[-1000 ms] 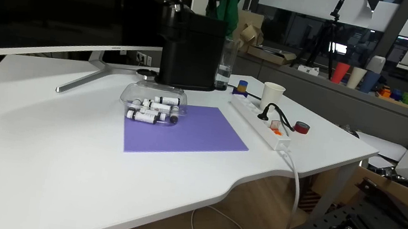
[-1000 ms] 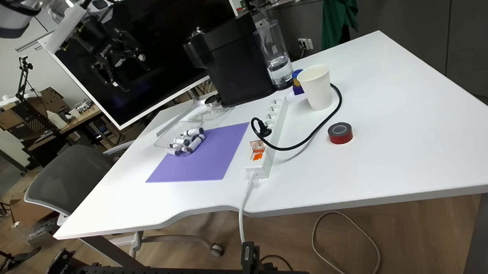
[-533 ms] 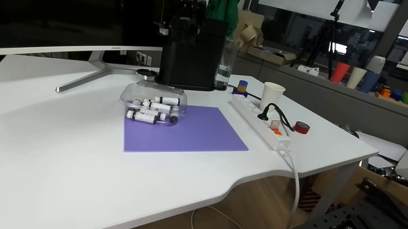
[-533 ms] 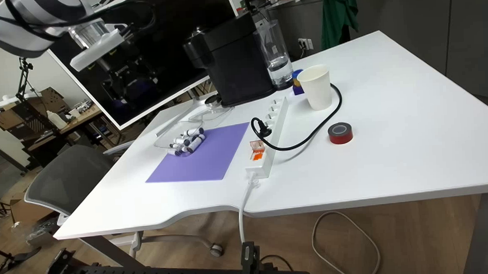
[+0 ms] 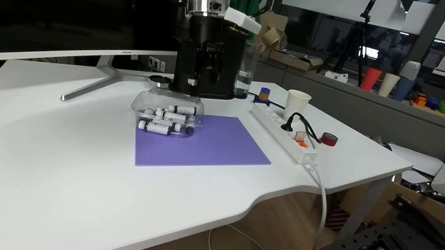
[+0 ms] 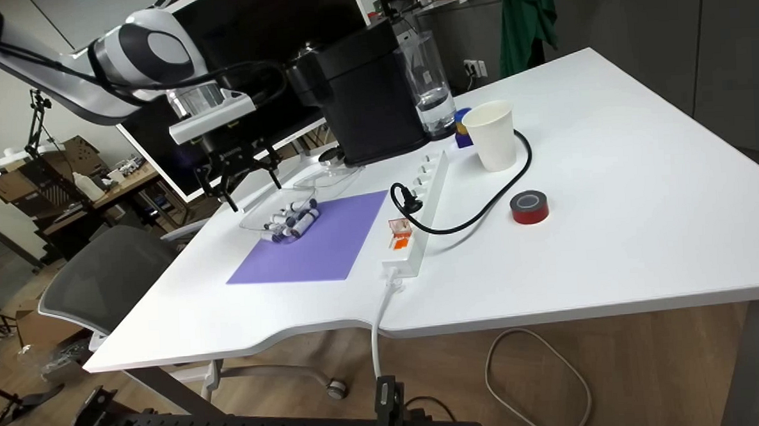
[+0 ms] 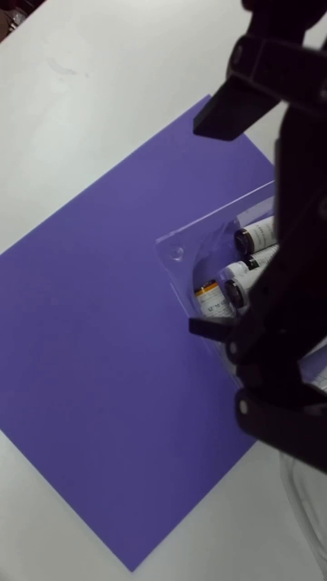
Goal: Remove one bottle from the clear box
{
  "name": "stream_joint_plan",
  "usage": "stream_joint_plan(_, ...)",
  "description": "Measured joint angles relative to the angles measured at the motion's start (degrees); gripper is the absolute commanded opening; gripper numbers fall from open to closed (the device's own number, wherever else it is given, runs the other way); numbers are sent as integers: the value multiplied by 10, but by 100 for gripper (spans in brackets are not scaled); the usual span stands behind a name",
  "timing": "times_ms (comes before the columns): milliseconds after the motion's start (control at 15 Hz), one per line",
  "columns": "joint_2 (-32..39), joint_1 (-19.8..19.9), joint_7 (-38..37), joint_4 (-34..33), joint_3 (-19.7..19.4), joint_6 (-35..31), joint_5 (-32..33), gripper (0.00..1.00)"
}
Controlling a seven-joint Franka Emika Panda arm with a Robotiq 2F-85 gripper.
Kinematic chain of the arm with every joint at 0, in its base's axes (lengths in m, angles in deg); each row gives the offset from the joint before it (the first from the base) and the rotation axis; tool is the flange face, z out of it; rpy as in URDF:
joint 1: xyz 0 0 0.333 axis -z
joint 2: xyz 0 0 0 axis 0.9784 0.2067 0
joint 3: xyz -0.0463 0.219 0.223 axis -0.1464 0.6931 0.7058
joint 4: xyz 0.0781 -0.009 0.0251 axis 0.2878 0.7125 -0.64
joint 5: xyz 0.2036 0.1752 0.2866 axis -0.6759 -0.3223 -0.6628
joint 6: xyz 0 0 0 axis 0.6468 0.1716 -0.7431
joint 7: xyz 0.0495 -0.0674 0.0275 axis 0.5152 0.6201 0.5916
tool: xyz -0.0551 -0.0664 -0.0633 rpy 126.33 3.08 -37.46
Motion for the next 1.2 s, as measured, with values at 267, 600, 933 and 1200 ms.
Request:
stream_joint_plan(267,24,-8,-2,-1,2,-10,9,100)
stream_joint_plan(600,29,-29,-54,-1,3,-69,16,100)
stream_joint_plan(933,35,-44,-135,1,-13,-130,49,100)
stream_joint_plan(1200,37,-44,-137,0,-14,-133,55,100)
